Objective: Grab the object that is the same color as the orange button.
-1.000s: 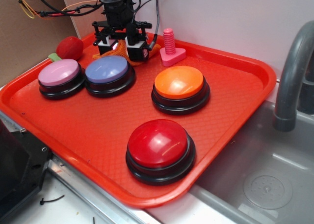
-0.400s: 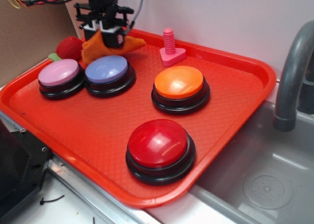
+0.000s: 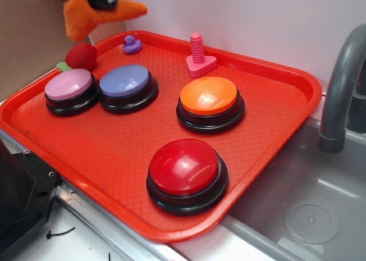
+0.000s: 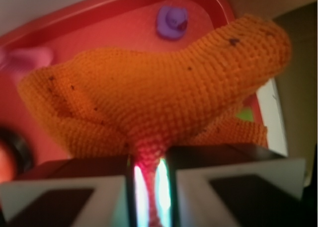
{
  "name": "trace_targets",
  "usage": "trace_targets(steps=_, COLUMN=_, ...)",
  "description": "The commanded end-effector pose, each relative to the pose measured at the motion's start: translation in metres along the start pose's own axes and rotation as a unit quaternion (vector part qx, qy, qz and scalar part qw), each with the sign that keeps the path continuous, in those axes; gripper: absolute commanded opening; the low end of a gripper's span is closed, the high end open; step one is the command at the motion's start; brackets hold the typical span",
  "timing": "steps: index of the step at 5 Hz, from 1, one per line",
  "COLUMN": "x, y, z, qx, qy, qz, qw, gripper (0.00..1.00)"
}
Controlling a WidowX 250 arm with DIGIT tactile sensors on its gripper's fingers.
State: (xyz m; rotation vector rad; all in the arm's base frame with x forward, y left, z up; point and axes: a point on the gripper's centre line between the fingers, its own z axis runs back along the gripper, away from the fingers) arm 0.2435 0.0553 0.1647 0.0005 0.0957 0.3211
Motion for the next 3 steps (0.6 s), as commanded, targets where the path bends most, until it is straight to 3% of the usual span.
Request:
trace_targets(steps=1, x=-0.091, y=-0.047, z=0.098, qx=-0.069, qy=-0.068, qz=-0.081, qw=0.992, gripper=0.0)
trace_targets(steps=2, x=-0.132, y=-0.062, z=0.108, qx=-0.097, qy=-0.079, qz=-0.113, qw=0.986, gripper=0.0)
trace_targets(steps=3, x=-0.142, y=-0.064, z=0.105, qx=-0.067, qy=-0.066, qz=-0.091, qw=0.991, gripper=0.0)
